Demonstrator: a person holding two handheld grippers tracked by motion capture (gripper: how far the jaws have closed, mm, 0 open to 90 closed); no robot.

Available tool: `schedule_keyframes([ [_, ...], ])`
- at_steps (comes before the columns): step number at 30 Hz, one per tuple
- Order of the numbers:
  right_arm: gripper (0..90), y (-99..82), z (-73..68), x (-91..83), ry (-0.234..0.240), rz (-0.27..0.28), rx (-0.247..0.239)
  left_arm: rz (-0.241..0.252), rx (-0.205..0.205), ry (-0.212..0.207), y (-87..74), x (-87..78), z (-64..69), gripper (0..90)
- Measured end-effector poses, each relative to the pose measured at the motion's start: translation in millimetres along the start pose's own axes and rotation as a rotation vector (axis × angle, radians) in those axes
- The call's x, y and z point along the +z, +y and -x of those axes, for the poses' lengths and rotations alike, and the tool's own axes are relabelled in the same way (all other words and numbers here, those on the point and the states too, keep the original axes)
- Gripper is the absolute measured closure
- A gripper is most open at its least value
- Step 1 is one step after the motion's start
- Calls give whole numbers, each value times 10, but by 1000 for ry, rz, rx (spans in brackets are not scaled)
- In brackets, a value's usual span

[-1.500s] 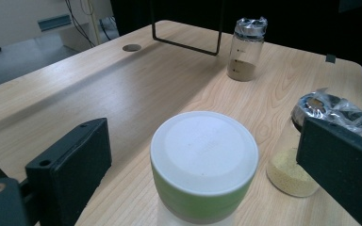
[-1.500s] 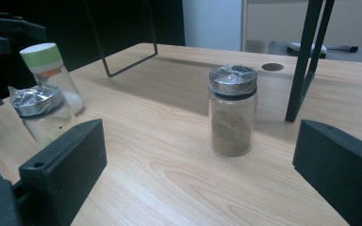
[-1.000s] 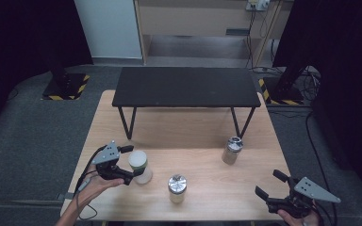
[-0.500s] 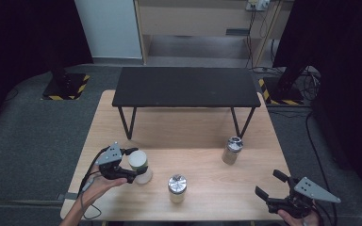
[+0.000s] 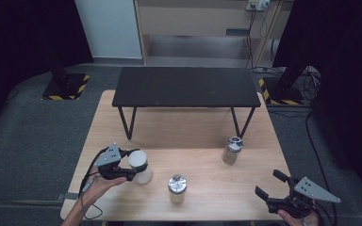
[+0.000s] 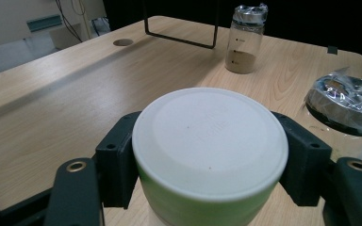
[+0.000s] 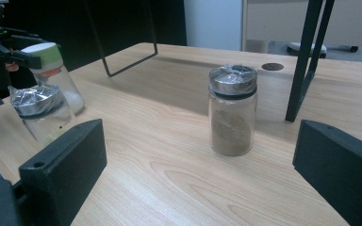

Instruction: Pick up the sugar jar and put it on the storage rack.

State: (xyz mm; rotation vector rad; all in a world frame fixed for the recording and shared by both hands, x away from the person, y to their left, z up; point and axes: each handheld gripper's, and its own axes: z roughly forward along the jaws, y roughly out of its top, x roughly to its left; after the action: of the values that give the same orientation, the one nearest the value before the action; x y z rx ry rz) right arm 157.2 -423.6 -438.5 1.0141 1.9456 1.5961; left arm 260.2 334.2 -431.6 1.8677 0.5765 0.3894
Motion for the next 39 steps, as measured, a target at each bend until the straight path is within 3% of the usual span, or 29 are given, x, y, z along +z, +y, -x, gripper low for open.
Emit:
schedule_keyframes([
  [18,40,0,1,2,0,0,-2,-12,3,-22,175,-19,-40,319],
  [39,38,-1,-1,4,-1,1,1,-21,-3,-47,546,-126,-114,319],
])
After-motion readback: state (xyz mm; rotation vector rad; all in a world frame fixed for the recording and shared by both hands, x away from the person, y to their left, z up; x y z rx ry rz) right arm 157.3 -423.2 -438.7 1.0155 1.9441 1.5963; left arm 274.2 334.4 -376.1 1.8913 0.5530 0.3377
